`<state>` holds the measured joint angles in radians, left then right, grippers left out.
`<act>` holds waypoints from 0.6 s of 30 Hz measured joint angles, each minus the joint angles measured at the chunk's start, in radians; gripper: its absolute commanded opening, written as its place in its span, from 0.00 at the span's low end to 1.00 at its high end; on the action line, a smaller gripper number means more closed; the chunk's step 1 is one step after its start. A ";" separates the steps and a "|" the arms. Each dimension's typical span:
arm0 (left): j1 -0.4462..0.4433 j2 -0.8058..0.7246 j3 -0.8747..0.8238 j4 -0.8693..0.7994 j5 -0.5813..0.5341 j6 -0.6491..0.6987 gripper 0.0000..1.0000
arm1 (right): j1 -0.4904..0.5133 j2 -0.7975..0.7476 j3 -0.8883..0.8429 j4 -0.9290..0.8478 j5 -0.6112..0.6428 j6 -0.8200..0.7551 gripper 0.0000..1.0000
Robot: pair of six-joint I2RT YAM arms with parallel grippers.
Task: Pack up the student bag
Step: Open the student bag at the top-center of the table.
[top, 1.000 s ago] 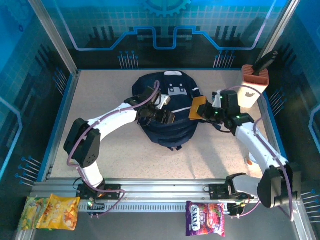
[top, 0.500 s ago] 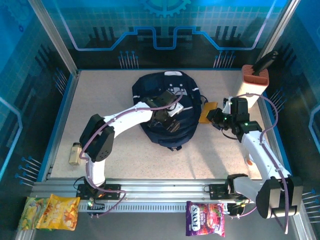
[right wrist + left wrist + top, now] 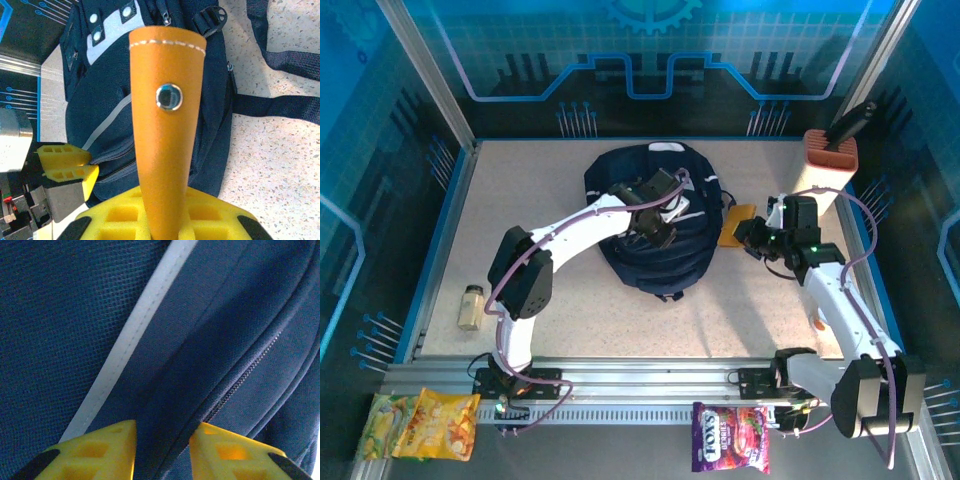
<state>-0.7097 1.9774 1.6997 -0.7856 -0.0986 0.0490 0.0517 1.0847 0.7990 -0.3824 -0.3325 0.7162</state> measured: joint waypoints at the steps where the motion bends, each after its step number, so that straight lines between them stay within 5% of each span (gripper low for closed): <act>1: 0.000 -0.002 0.000 0.000 -0.002 0.000 0.19 | -0.001 -0.001 0.000 0.000 -0.002 0.000 0.04; 9: 0.005 -0.019 0.000 0.006 -0.003 -0.034 0.00 | -0.001 -0.005 -0.034 0.017 -0.049 0.005 0.04; 18: 0.011 -0.077 0.038 0.079 0.021 -0.078 0.00 | 0.004 -0.051 -0.048 0.044 -0.063 0.041 0.04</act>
<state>-0.6983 1.8999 1.7374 -0.7071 -0.0776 -0.0288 0.0559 1.0336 0.7509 -0.3382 -0.3954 0.7570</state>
